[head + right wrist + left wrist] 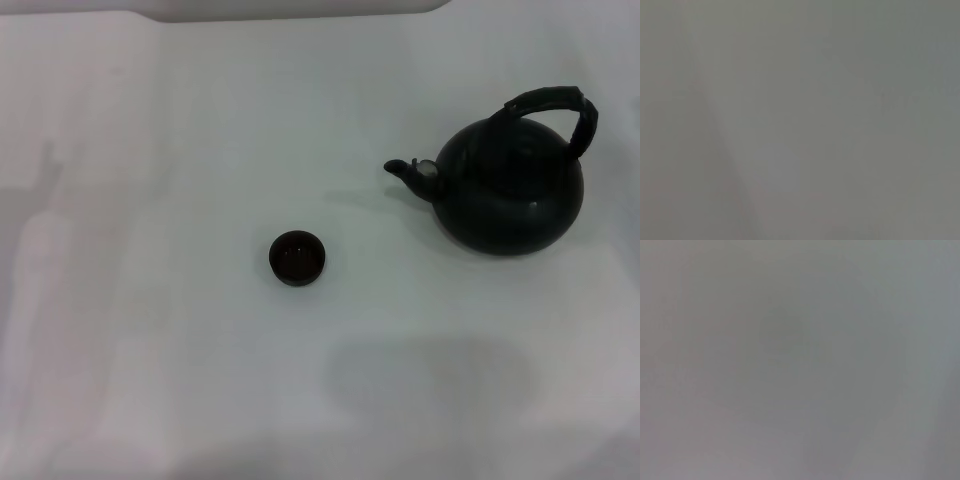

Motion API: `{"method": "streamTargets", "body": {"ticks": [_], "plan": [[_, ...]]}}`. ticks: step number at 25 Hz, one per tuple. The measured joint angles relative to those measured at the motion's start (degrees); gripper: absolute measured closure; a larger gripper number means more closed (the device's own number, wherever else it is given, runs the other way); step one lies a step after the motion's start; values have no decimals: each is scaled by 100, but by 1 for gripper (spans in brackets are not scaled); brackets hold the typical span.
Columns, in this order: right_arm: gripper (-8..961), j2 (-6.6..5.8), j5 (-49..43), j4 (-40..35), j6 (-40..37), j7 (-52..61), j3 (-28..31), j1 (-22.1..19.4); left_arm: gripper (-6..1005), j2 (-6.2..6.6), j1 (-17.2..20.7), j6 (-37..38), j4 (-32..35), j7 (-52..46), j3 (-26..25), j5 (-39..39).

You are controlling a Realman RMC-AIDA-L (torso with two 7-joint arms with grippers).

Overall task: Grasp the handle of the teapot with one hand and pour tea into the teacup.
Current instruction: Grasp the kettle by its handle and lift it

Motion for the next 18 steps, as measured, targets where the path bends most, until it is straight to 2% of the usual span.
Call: {"method": "streamTargets", "body": {"ticks": [7, 10, 13, 15, 18], "plan": [[84, 25, -2422, -3482, -118, 3241, -493, -1024, 115, 4, -7, -32, -2, 26, -2, -489], [86, 50, -4030, -5034, -88, 4909, -925, -1432, 115, 8, -47, -42, -2, 34, -2, -659], [87, 47, -4797, -6143, 95, 6087, -1372, -1890, 115, 9, -92, -18, -3, 35, -2, -934], [88, 49, -4779, -6274, 173, 6234, -1430, -1986, 115, 9, -120, -9, -3, 36, -2, -1086], [109, 54, -4815, -6577, 354, 6625, -1817, -2259, 116, 12, -166, -27, -3, 36, -2, -1331]]}}
